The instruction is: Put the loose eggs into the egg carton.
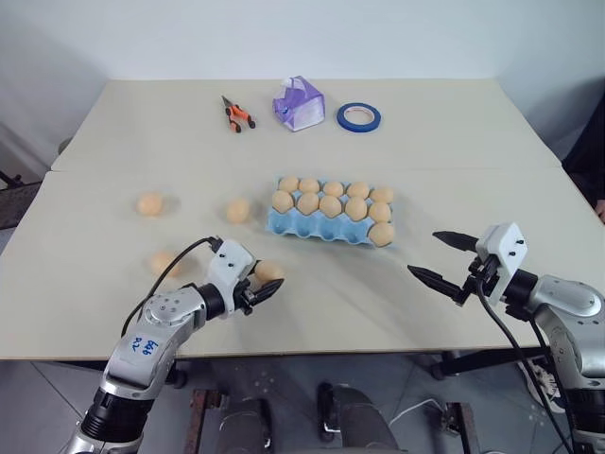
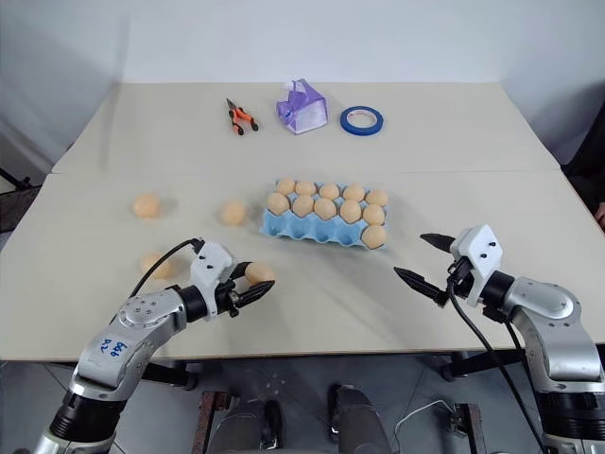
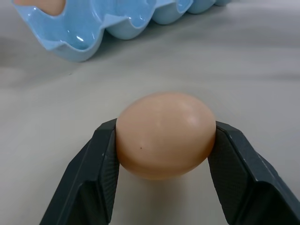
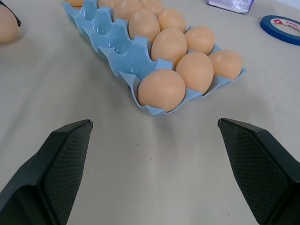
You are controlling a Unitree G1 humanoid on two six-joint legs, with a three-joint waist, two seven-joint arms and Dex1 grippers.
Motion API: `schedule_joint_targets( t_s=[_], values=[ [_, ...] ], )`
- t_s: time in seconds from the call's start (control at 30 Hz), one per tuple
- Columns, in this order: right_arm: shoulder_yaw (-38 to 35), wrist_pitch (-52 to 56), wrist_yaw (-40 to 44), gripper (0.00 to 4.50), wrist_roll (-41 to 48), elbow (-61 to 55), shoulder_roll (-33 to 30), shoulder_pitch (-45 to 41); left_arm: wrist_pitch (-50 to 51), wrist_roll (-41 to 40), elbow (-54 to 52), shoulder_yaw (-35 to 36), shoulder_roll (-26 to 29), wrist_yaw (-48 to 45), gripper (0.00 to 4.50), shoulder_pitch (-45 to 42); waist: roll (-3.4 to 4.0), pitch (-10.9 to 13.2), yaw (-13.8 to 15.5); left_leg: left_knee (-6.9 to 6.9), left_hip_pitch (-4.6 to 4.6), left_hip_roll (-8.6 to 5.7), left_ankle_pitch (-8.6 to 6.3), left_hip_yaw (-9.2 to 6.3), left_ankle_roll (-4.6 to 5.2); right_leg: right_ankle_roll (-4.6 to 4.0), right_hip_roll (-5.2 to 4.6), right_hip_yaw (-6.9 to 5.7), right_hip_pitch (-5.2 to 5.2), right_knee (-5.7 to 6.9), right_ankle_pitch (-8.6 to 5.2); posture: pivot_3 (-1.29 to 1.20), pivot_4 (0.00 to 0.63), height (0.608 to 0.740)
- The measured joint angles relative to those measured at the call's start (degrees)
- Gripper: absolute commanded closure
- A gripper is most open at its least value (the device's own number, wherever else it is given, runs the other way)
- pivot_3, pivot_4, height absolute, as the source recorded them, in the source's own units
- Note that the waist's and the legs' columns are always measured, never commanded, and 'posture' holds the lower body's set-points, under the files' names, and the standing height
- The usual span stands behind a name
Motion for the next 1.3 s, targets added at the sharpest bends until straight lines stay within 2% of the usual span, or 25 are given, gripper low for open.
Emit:
schedule_joint_targets(
  t_s=[0.27,0.7,0.97,1.2,1.3],
  values=[
    [-0.67,-0.07,0.56,0.0,1.61,-1.02,0.11,1.1,-2.35,-0.97,4.33,0.21,-7.23,-0.41,2.16,-11.7,0.0,0.0,0.18,0.06,-0.05,0.01,0.02,0.0,0.03,0.03,0.06,-0.03,0.0,0.0,0.02,0.0,0.15,0.74],
    [-2.87,-0.9,-2.32,0.0,3.57,-5.13,2.57,6.07,-20.42,4.77,32.73,-5.16,-21.43,-2.75,2.16,-27.25,-0.03,0.02,0.36,0.55,-0.17,0.12,-0.12,0.0,0.1,0.09,0.23,-0.01,0.02,0.03,0.06,0.0,0.15,0.74],
    [-4.53,-1.01,-4.38,0.0,3.55,-6.94,2.68,8.75,-28.75,7.23,48.16,-4.64,-25.21,-3.29,2.16,-34.74,-0.06,0.04,0.32,0.52,-0.19,0.12,-0.13,-0.01,0.12,0.1,0.25,-0.05,0.02,-0.02,0.05,0.0,0.15,0.74],
    [-4.56,-1.02,-5.24,0.0,3.46,-8.04,2.68,9.29,-31.42,7.97,54.37,-4.3,-27.33,-4.78,0.02,-36.35,-0.08,0.05,0.36,0.52,-0.23,0.12,-0.16,-0.02,0.14,0.11,0.25,-0.1,0.01,-0.09,0.04,0.0,0.15,0.74],
    [-4.55,-1.04,-5.54,0.0,3.07,-8.03,2.68,9.28,-31.52,8.16,54.52,-4.25,-27.58,-4.85,0.02,-36.45,-0.08,0.06,0.34,0.51,-0.24,0.13,-0.16,-0.03,0.14,0.11,0.25,-0.11,0.01,-0.09,0.04,0.0,0.15,0.74]
  ],
)
